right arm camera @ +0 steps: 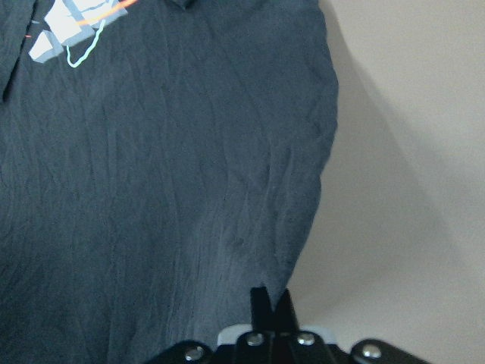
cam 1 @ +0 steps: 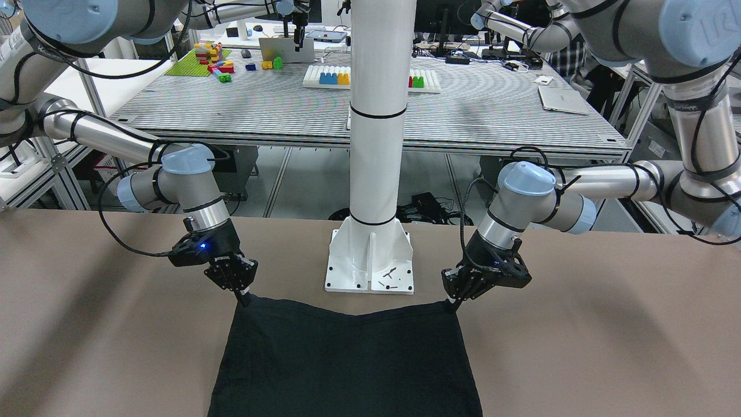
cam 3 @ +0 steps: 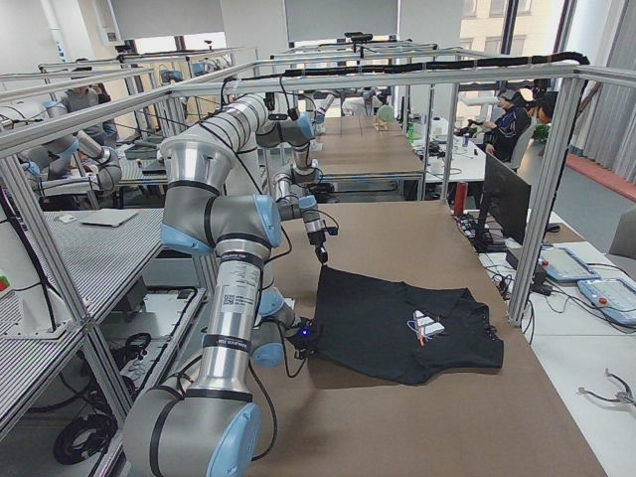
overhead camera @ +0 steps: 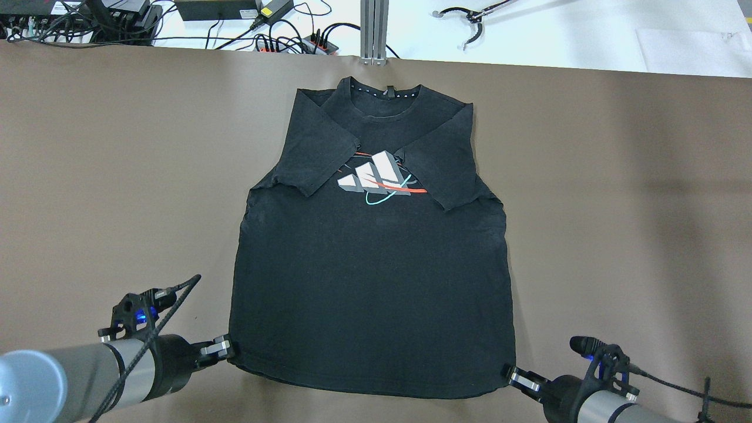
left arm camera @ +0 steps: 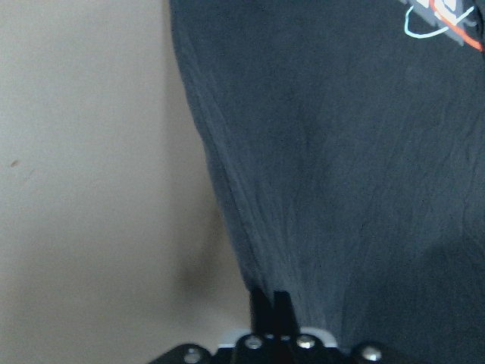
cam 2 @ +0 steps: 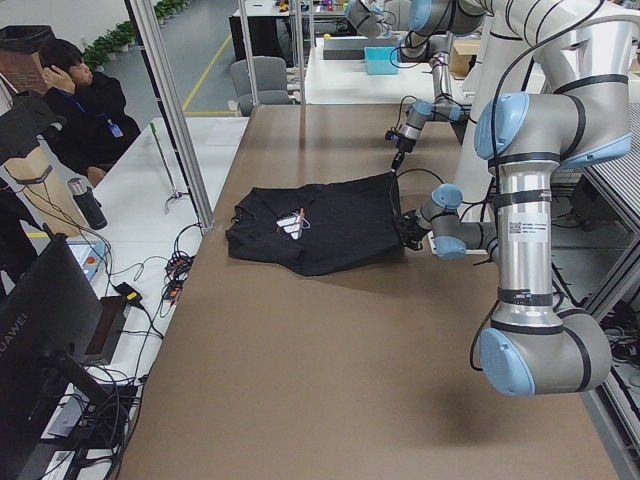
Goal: Fold clothes
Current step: 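Lift the hem with both grippers and fold it toward the collar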
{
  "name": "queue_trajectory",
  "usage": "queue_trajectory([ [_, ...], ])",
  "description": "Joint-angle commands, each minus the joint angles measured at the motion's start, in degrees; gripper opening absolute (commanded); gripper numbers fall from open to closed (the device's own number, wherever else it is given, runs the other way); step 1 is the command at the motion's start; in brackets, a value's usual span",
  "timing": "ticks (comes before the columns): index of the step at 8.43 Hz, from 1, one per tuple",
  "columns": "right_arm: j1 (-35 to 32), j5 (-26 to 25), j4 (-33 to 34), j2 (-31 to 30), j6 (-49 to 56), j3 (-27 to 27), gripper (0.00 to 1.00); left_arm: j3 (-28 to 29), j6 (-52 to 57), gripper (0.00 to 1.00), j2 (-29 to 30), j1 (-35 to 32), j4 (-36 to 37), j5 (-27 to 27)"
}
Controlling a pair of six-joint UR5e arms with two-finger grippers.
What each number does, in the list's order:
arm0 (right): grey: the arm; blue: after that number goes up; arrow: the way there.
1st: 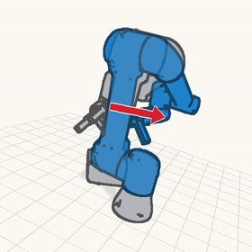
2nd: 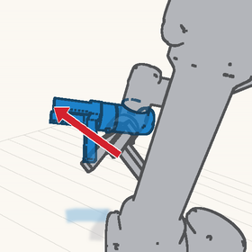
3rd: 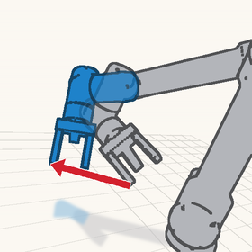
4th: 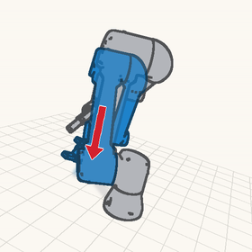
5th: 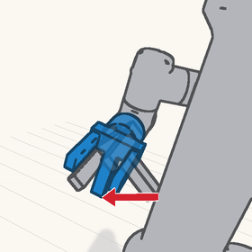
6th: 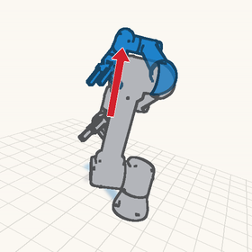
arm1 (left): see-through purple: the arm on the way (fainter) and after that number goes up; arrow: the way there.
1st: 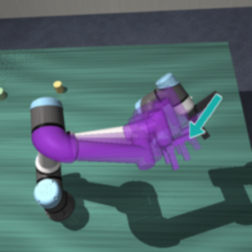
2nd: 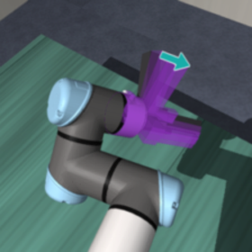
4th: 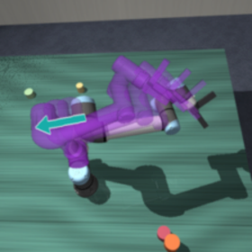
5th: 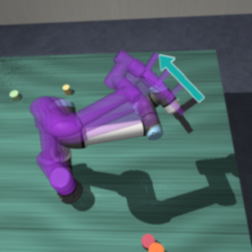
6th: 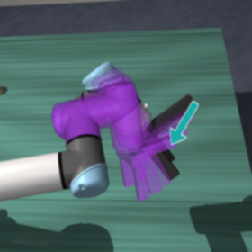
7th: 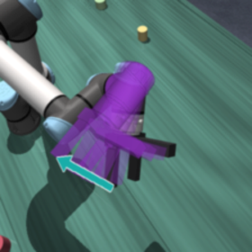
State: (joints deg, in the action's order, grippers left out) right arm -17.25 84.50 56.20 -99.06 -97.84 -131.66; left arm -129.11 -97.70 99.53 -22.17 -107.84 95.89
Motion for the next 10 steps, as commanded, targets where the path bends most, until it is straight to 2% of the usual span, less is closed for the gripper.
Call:
queue_trajectory([
  [1,-11.83,14.34,9.33,6.41,11.06,-1.05,0.0,0.0,10.03,0.0,11.27,-13.04,15.08,17.34],
  [2,-12.19,20.21,9.72,5.64,14.4,-2.01,0.0,-0.17,13.9,0.0,11.3,-15.34,15.99,25.06],
  [3,-10.81,28.1,9.89,3.64,14.95,-4.54,0.0,-2.7,14.81,0.0,8.78,-15.36,15.82,31.32],
  [4,-5.57,31.39,9.98,1.27,15.13,-8.48,0.0,-5.68,15.43,0.0,5.97,-14.58,15.47,34.69],
  [5,-0.82,31.51,10.16,-1.19,15.13,-12.35,0.0,-10.93,15.44,0.0,2.63,-9.87,15.56,35.07],
  [7,1.77,32.04,10.51,-3.59,15.13,-14.67,0.0,-16.5,15.35,0.0,-2.05,-6.49,15.56,34.98],
  [9,-1.71,31.61,14.7,-3.24,15.13,-14.32,0.0,-14.43,15.44,0.0,-1.19,-7.27,15.65,30.53],
  [10,-5.65,31.43,18.38,-2.54,15.13,-13.8,0.0,-10.5,15.44,0.0,1.17,-9.36,15.56,25.45],
])
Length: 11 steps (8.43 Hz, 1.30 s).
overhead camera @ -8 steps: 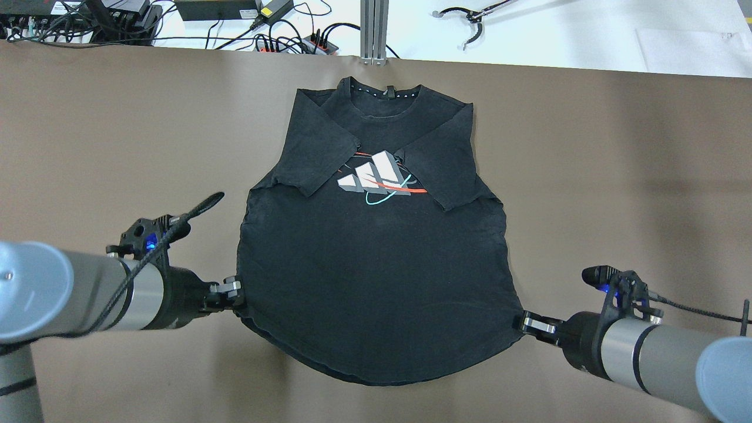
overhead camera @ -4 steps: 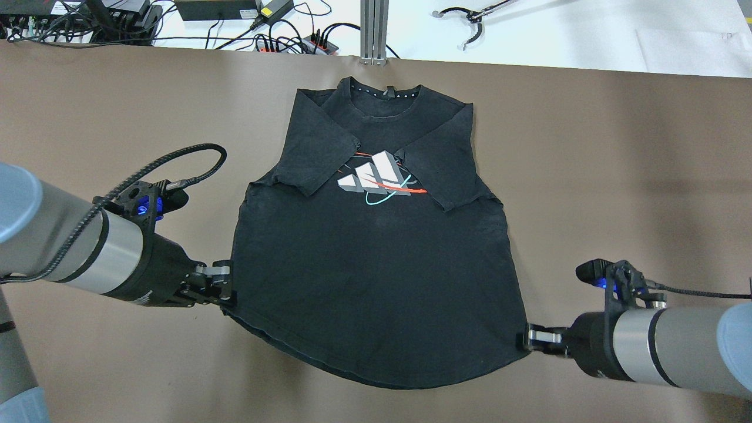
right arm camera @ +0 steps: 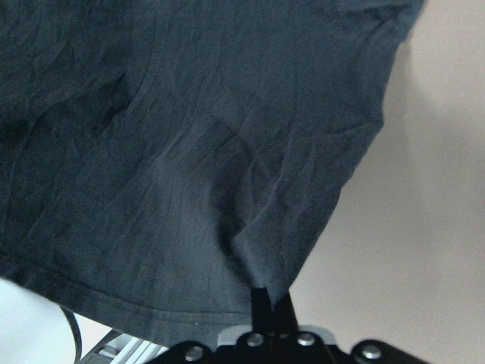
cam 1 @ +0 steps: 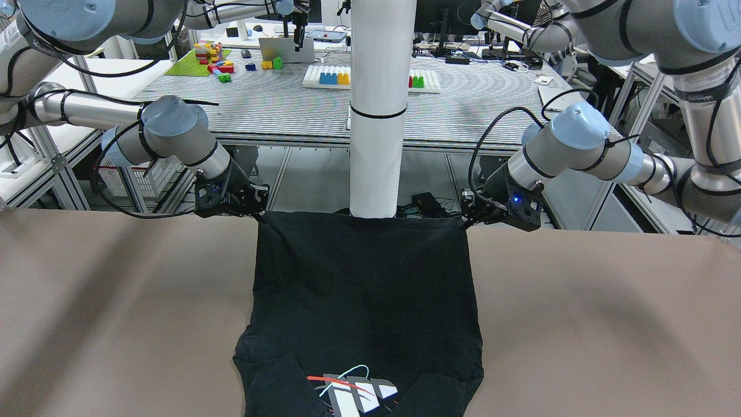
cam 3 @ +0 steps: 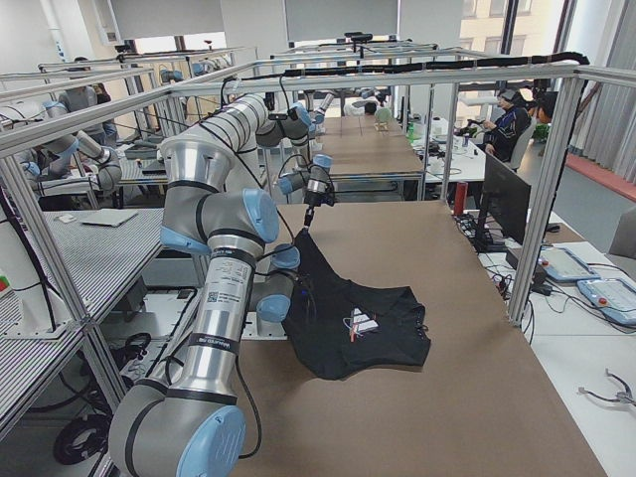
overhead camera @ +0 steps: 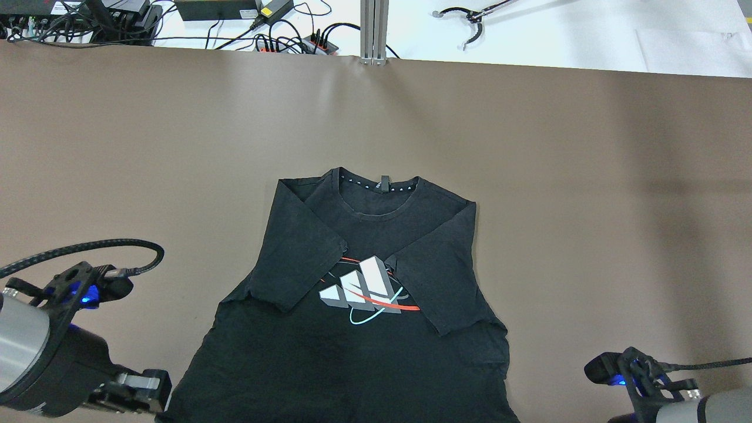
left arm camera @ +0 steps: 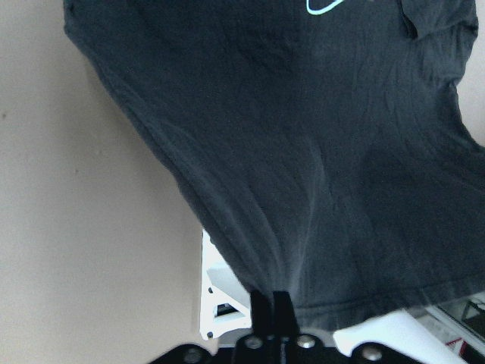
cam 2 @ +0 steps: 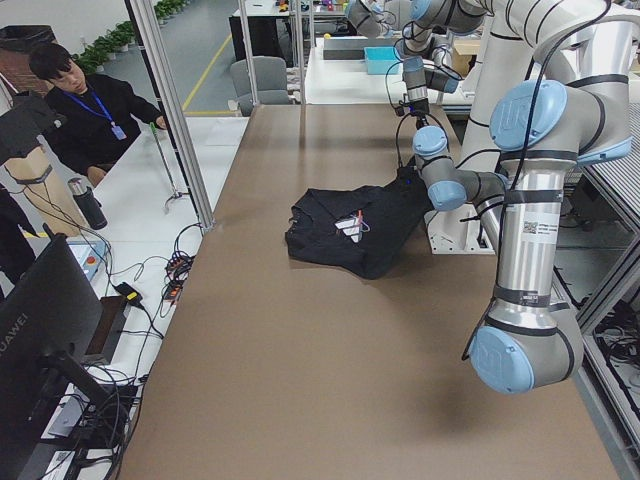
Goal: Fold clothes
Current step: 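Lift the hem with both grippers and fold it toward the collar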
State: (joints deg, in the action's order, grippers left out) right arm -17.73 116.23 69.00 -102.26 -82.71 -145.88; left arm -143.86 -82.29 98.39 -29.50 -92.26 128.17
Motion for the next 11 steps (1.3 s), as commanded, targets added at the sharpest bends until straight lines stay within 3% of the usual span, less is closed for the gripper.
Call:
queue_trajectory([
  [1,-10.42,-0.3,7.01,3.18,0.09,3.12,0.0,10.12,0.02,0.0,6.34,-5.96,0.06,-8.88],
  [3,-16.95,-0.3,7.11,6.97,0.27,9.97,0.0,17.1,2.81,0.0,11.55,-13.53,-0.03,-8.37],
  [5,-20.48,-0.39,7.29,10.57,0.27,13.76,0.0,18.0,3.98,0.0,11.65,-18.2,-0.03,-8.37],
  [7,-21.46,-1.09,9.04,15.14,1.05,16.58,0.0,21.84,3.98,0.0,14.27,-19.63,0.06,-8.9],
  [9,-24.09,-1.71,14.12,20.15,5.44,18.95,0.0,29.13,5.55,0.0,18.66,-20.86,-0.38,-8.99],
  [11,-27.34,-1.88,15.11,22.62,10.43,24.21,0.0,37.55,7.92,0.0,23.4,-21.38,-0.9,-8.99],
])
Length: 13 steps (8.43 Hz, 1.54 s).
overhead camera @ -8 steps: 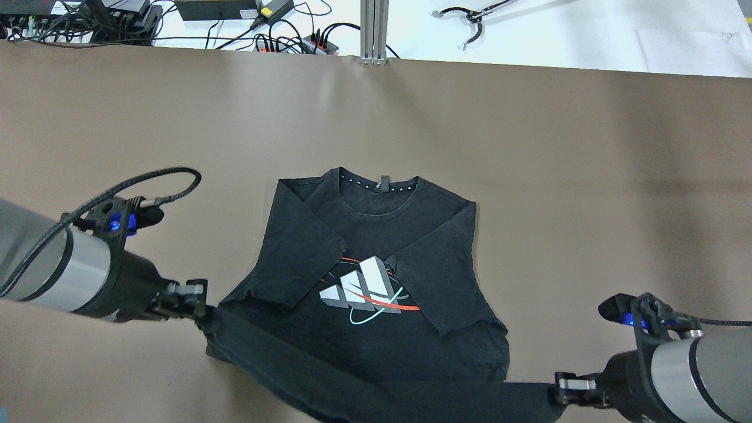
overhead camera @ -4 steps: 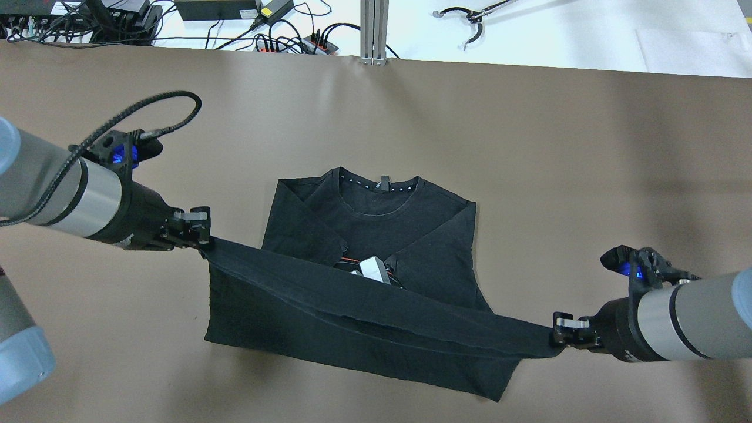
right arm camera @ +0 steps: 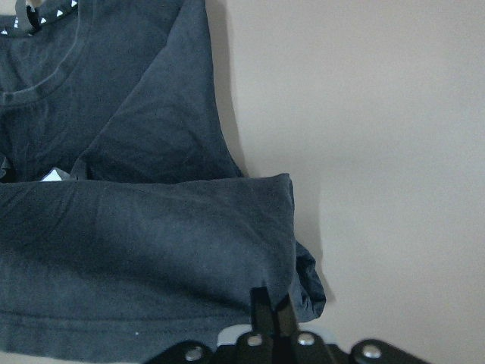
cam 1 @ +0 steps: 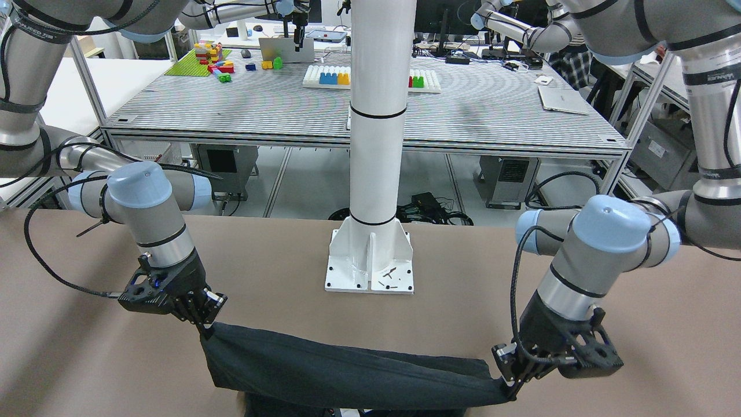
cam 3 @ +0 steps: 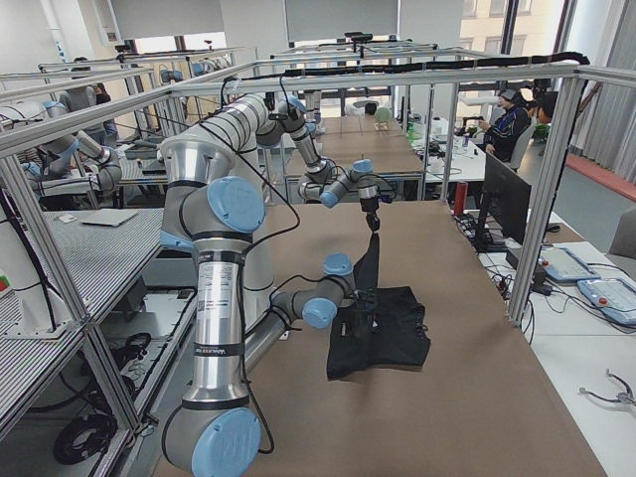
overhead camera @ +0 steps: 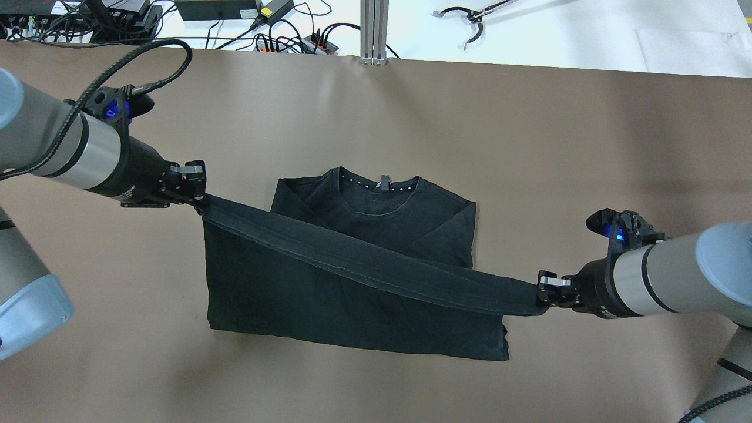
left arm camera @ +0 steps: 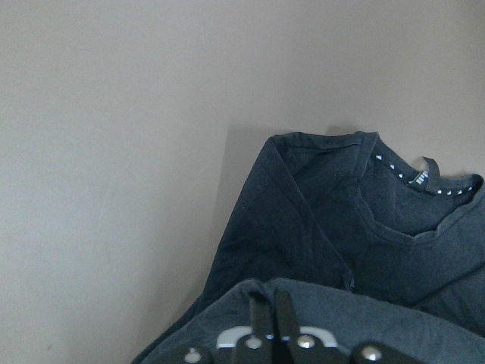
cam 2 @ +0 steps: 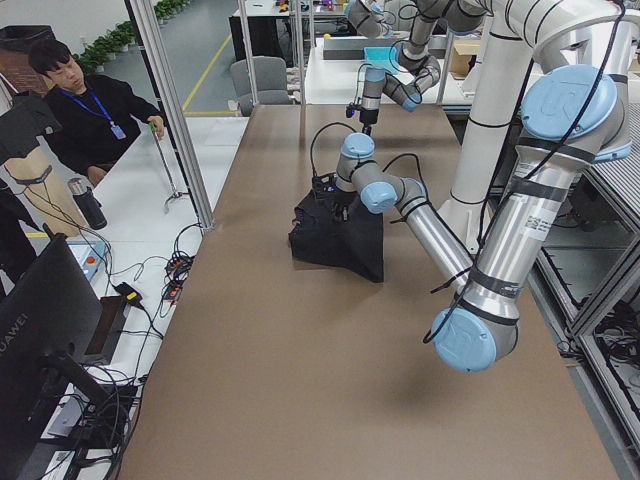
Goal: Fold clothes
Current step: 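Lift the hem with both grippers and fold it toward the collar, then open both grippers to release the folded hem and draw back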
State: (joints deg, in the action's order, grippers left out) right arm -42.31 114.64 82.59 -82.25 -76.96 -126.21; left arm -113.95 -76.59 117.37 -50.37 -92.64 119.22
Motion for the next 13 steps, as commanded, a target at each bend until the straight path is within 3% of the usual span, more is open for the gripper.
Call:
queue_trajectory([
  [1,-3.9,-0.29,1.44,5.4,6.45,9.09,0.0,12.3,2.4,0.0,5.84,-0.61,-3.74,-1.69],
  [3,-4.53,-0.38,0.47,11.47,6.56,18.06,0.0,22.14,2.93,0.0,6.21,-0.52,-14.35,-2.94],
  [5,-4.44,-0.9,-0.93,14.38,8.12,23.79,0.0,29.71,4.51,0.0,8.74,-0.43,-19.14,-3.03],
  [8,-4.44,-1.08,-6.12,15.71,8.93,29.08,0.23,31.51,4.87,0.01,10.6,0.01,-19.15,-3.03],
  [9,-4.44,-1.26,-6.12,17.11,8.93,30.48,0.38,31.51,4.87,0.04,10.78,0.01,-19.07,-3.03],
  [10,-4.44,-1.26,-6.12,18.25,9.19,31.72,0.67,31.51,4.95,0.22,10.69,0.01,-19.07,-3.2],
  [11,-4.79,-1.17,-6.3,19.05,11.19,31.64,0.93,31.33,7.13,0.5,10.6,-0.17,-19.41,-3.73],
  [12,-6.19,-0.56,-6.3,19.06,13.48,31.38,0.94,30.29,12.55,0.83,10.25,-0.95,-19.33,-3.56],
  [13,-8.2,0.05,-6.21,18.88,16.98,31.38,0.94,28.62,13.56,0.94,9.99,-2.7,-18.98,-1.99],
])
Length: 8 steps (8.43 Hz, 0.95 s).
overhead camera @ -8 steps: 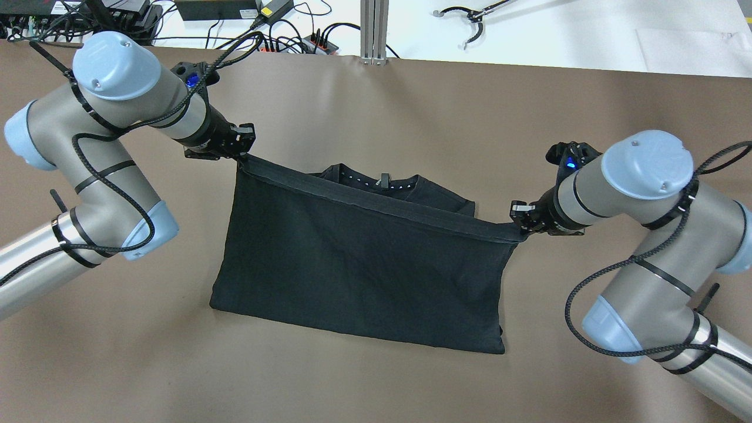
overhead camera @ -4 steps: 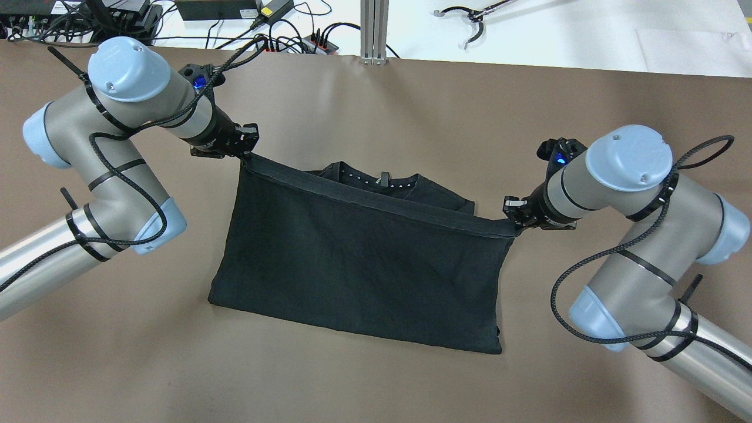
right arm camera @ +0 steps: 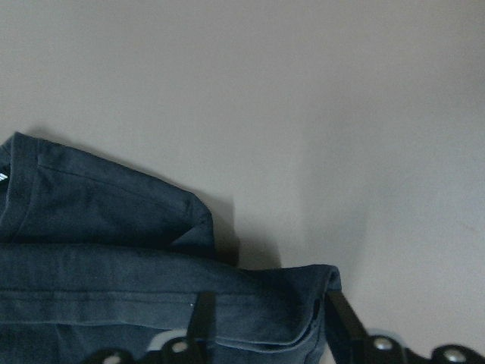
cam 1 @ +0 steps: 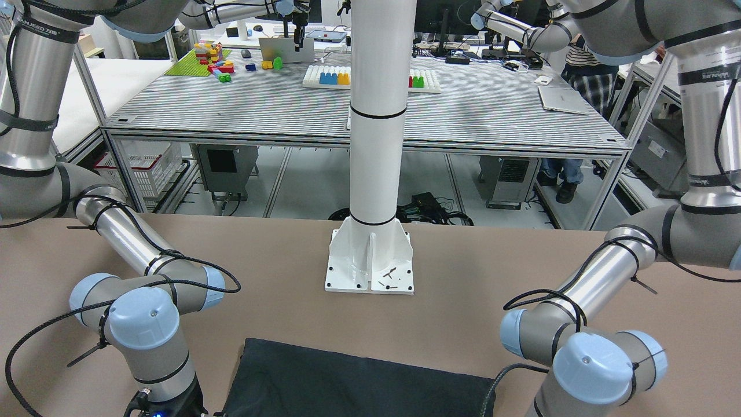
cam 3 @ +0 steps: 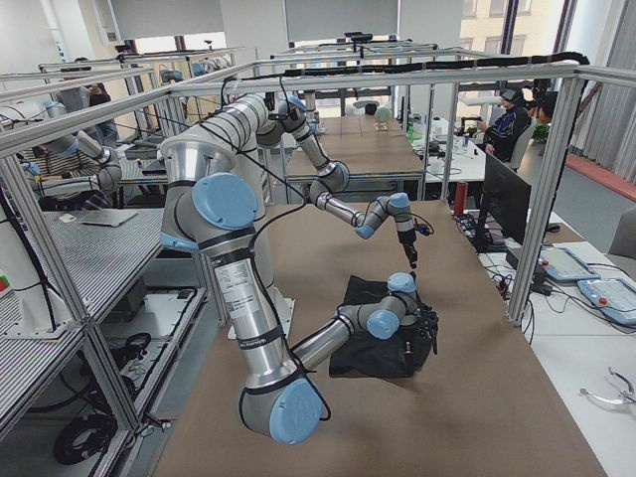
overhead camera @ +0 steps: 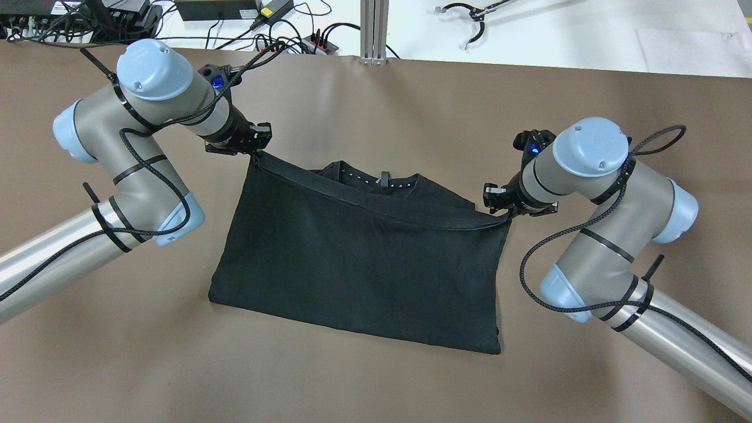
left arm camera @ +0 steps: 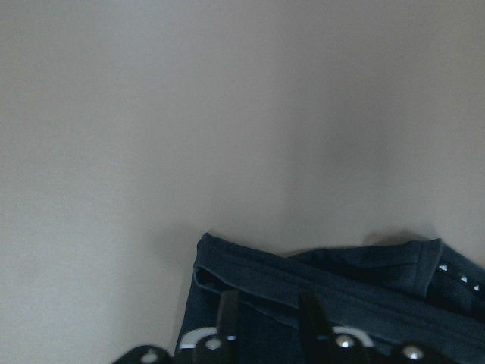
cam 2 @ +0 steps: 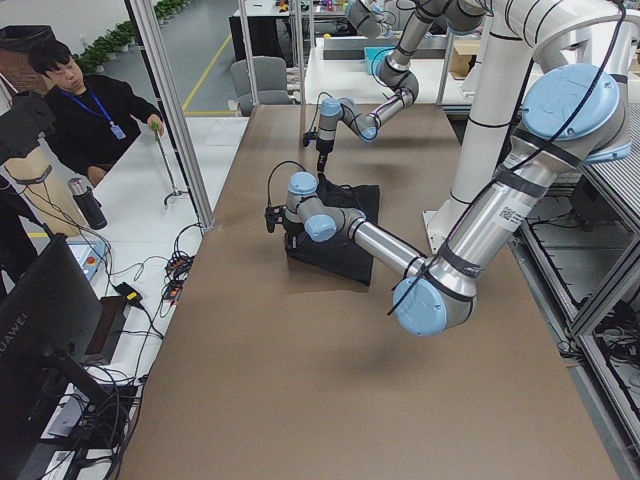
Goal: Fold clothes
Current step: 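Open both grippers to release the folded hem and draw back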
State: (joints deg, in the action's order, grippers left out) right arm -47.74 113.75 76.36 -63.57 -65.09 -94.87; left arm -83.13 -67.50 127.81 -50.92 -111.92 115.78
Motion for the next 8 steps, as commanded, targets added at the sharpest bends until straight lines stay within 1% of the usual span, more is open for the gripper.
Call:
queue_trajectory([
  [1,-3.58,2.42,0.01,-0.23,8.02,-0.05,0.94,-2.38,4.74,0.94,-0.72,-4.08,0.3,8.68],
  [2,-3.67,3.31,-0.16,-0.93,8.57,-0.31,0.94,-5.17,4.92,0.94,-4.81,-4.01,-0.05,10.32],
  [3,-3.5,3.23,-0.25,-2.07,8.58,-1.62,0.94,-9.46,4.83,0.94,-9.2,-3.4,-0.49,10.25],
  [4,-3.41,3.14,-0.16,-3.3,8.58,-3.37,0.94,-14.46,4.83,0.94,-14.9,0.26,-2.15,9.9],
  [5,-3.32,3.14,-0.25,-3.49,8.58,-3.82,0.94,-17.3,4.92,0.94,-20.18,3.69,-5.82,7.29],
  [6,-3.23,3.14,-0.25,-3.49,8.58,-3.74,0.94,-17.67,4.4,0.94,-24.5,6.94,-12.29,5.26],
  [7,-3.23,3.14,-0.25,-3.49,8.58,-3.83,0.94,-17.59,3.52,0.94,-27.93,10.28,-17.14,3.07],
  [8,-3.15,3.14,-0.25,-3.4,8.58,-3.83,0.94,-17.5,1.34,0.94,-29.36,13.01,-19.54,1.74],
])
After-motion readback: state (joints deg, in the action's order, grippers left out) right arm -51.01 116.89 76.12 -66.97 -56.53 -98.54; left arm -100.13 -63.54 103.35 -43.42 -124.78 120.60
